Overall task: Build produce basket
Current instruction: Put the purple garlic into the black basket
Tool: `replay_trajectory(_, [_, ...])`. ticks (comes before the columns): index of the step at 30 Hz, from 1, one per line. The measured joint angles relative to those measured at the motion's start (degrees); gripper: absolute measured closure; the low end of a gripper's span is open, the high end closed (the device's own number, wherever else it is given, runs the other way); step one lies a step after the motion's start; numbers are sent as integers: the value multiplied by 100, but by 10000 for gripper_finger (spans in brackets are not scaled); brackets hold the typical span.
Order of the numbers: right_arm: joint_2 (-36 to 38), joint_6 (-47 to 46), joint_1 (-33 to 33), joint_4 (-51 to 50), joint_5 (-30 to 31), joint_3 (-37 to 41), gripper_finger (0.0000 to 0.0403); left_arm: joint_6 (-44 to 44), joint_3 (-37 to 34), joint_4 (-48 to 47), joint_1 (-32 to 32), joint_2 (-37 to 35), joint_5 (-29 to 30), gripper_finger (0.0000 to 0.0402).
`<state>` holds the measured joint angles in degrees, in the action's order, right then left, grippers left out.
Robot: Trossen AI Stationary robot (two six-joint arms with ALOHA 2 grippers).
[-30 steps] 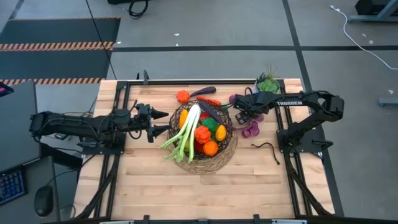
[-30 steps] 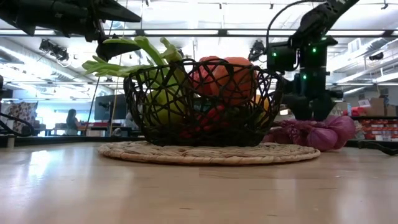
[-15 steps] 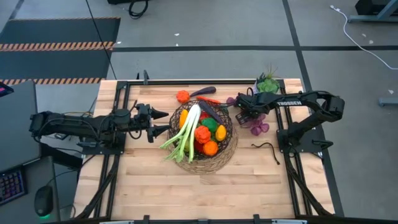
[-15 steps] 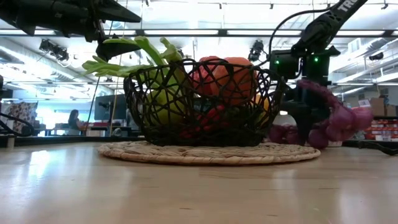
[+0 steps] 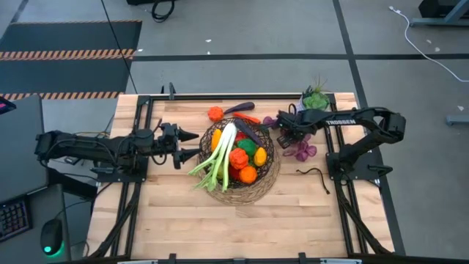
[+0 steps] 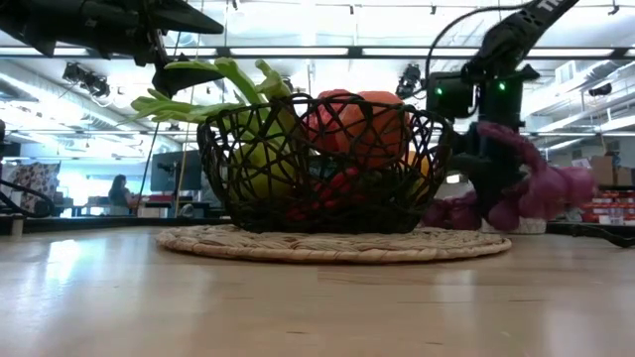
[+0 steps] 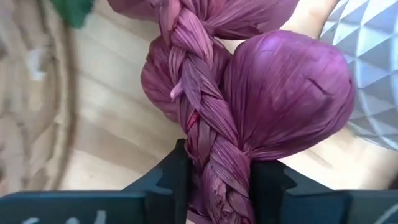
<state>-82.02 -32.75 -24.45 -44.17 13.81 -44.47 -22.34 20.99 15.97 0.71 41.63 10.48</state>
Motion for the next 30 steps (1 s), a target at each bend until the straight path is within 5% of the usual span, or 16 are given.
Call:
replay_trajectory(9, [0, 35, 442, -1477, 1, -1728, 278, -1, 0, 2, 0, 0, 0, 47])
replay_trajectory(16, [0, -70, 1104, -1674, 32, -3224, 278, -3, 0, 4, 0, 0, 0, 47])
replay_trajectory(30, [-437, 294, 2159, 252, 250, -3691, 277, -114, 0, 9, -31, 0, 0, 47])
